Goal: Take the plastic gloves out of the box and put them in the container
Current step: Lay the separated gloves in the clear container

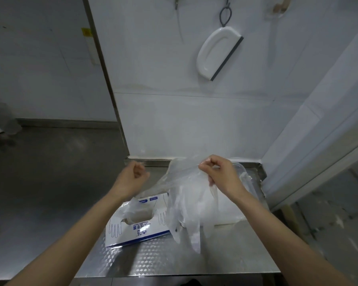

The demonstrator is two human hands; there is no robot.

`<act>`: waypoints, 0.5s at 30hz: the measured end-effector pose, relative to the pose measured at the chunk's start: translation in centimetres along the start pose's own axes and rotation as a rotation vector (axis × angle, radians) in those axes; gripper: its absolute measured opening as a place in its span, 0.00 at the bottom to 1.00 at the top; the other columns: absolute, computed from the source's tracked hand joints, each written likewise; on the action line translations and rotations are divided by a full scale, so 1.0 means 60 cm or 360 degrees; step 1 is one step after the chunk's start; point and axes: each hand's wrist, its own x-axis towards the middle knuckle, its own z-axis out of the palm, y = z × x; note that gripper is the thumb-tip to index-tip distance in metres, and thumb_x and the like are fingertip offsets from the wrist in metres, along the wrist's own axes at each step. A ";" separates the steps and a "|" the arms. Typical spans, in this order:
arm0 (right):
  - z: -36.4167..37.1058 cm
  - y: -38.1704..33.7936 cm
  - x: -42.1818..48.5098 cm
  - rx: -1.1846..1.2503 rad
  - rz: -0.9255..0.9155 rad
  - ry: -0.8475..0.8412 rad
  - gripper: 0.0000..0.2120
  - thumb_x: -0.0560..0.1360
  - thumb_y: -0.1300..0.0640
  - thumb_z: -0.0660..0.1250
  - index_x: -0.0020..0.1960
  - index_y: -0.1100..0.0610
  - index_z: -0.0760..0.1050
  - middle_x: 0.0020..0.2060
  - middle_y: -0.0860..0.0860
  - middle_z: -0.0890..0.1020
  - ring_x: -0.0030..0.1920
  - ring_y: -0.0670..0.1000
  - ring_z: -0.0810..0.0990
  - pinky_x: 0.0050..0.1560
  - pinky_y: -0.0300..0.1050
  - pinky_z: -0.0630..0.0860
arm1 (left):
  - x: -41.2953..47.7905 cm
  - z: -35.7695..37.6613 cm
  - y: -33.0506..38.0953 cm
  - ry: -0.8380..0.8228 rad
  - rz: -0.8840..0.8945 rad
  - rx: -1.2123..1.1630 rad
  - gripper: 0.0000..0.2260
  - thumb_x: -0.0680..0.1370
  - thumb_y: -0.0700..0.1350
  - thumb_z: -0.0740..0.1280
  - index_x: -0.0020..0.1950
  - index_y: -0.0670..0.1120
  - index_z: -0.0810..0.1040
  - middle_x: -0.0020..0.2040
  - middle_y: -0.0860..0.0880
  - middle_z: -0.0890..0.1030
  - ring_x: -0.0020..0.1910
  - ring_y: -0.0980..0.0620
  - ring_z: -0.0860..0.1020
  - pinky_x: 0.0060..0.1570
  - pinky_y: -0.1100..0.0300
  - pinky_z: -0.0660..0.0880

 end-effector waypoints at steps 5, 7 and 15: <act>-0.017 -0.036 -0.012 -0.0234 -0.0092 -0.0418 0.09 0.73 0.64 0.70 0.36 0.55 0.77 0.23 0.42 0.75 0.22 0.42 0.68 0.25 0.35 0.68 | -0.009 0.014 0.088 -0.0604 0.0526 0.0025 0.38 0.69 0.51 0.75 0.74 0.54 0.58 0.68 0.58 0.63 0.69 0.60 0.61 0.66 0.63 0.61; -0.020 -0.049 -0.018 -0.0238 -0.0131 -0.0573 0.08 0.72 0.63 0.71 0.36 0.54 0.78 0.26 0.42 0.77 0.23 0.43 0.69 0.25 0.35 0.68 | -0.010 0.022 0.117 -0.0881 0.0642 0.0078 0.41 0.69 0.49 0.75 0.75 0.55 0.54 0.70 0.59 0.62 0.69 0.62 0.60 0.66 0.66 0.60; -0.076 -0.015 -0.022 -0.0287 0.0143 -0.0978 0.11 0.69 0.60 0.76 0.49 0.59 0.78 0.41 0.53 0.84 0.43 0.47 0.81 0.48 0.43 0.78 | 0.008 0.046 0.128 -0.1098 0.0485 0.0001 0.06 0.71 0.39 0.74 0.45 0.41 0.80 0.38 0.50 0.82 0.36 0.56 0.79 0.41 0.63 0.74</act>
